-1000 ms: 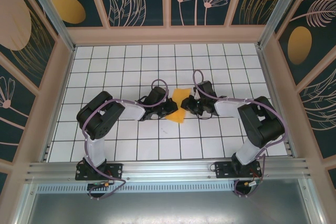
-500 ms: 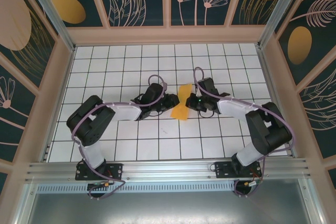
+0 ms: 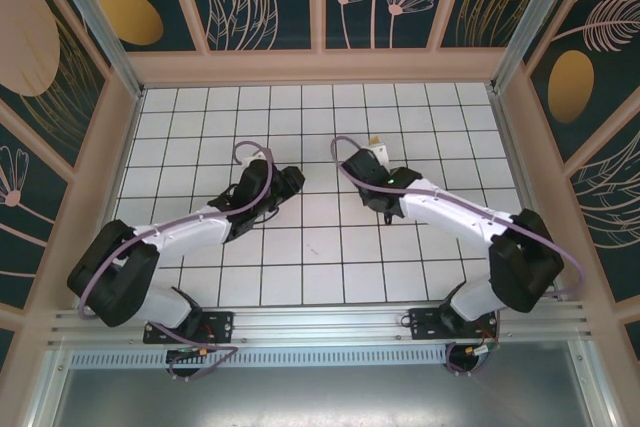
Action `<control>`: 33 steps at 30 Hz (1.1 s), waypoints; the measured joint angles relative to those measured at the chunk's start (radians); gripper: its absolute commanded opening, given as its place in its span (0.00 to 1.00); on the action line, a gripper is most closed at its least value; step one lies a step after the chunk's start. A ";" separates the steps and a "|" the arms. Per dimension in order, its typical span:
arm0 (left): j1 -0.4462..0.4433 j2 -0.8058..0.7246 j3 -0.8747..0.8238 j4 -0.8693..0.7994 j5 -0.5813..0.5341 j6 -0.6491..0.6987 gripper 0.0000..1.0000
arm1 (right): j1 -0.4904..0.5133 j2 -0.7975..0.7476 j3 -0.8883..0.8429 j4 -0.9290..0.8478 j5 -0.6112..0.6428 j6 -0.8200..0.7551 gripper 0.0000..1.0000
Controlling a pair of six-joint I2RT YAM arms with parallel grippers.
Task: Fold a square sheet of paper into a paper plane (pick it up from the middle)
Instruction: Turn over the paper at the center of the table, then third fold the triangle at the center of the table.
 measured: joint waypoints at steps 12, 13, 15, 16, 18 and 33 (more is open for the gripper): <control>0.056 -0.237 -0.092 -0.132 -0.167 -0.036 0.40 | 0.248 0.338 0.100 -0.031 -0.097 0.081 0.29; 0.056 -0.242 -0.092 -0.136 -0.169 -0.035 0.40 | 0.249 0.342 0.100 -0.026 -0.130 0.088 0.35; 0.056 -0.243 -0.092 -0.137 -0.167 -0.032 0.41 | 0.247 0.339 0.100 -0.007 -0.198 0.107 0.37; 0.056 -0.243 -0.092 -0.138 -0.161 -0.028 0.41 | 0.243 0.335 0.100 0.005 -0.232 0.115 0.37; 0.056 -0.240 -0.092 -0.138 -0.148 -0.013 0.40 | 0.230 0.304 0.092 0.032 -0.301 0.132 0.38; -0.124 0.333 0.222 -0.017 0.313 0.069 0.15 | -0.441 -0.272 -0.401 0.320 -0.828 0.208 0.44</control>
